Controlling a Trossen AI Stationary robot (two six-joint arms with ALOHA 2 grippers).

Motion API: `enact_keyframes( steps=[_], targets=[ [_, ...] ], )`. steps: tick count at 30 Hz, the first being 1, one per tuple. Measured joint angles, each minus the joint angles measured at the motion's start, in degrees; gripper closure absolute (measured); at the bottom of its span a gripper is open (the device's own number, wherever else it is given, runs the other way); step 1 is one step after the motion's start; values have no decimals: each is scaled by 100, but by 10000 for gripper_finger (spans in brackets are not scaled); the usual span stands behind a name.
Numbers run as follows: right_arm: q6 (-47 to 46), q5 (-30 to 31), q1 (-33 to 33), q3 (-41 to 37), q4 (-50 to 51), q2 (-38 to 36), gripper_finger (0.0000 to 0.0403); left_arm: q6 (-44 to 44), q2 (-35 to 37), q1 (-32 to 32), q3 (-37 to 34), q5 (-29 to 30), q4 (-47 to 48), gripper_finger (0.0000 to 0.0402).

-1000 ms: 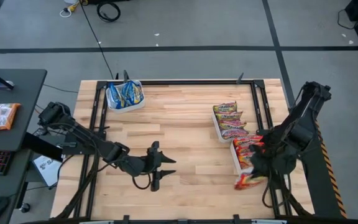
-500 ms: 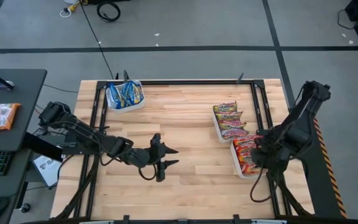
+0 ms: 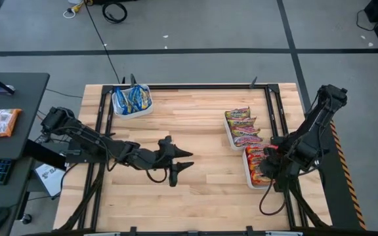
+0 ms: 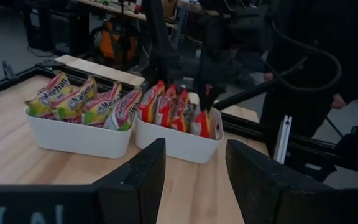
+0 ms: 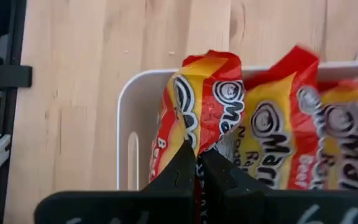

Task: Sort Maruchan noodles
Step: Put the red noodle pack into the bottom right white bin

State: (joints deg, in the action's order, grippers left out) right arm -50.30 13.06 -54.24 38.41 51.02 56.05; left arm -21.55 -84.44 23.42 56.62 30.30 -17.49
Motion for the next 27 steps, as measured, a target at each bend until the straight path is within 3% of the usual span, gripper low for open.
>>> enact_keyframes(
  steps=[10,18,24,27],
  targets=[
    [-1484,-309,-639,-593,-1731,230,395,-12,0,-56,0,-102,-33,230],
    [-2154,-318,-1132,-18,-2298,1363,395,7,-2,-120,0,-101,-145,230],
    [-2213,-241,-1118,486,-3312,2264,395,335,-2,-105,0,-126,-141,230],
    [-2177,-265,-1075,655,-3329,2525,392,414,-2,-93,0,-128,-142,230]
  ],
)
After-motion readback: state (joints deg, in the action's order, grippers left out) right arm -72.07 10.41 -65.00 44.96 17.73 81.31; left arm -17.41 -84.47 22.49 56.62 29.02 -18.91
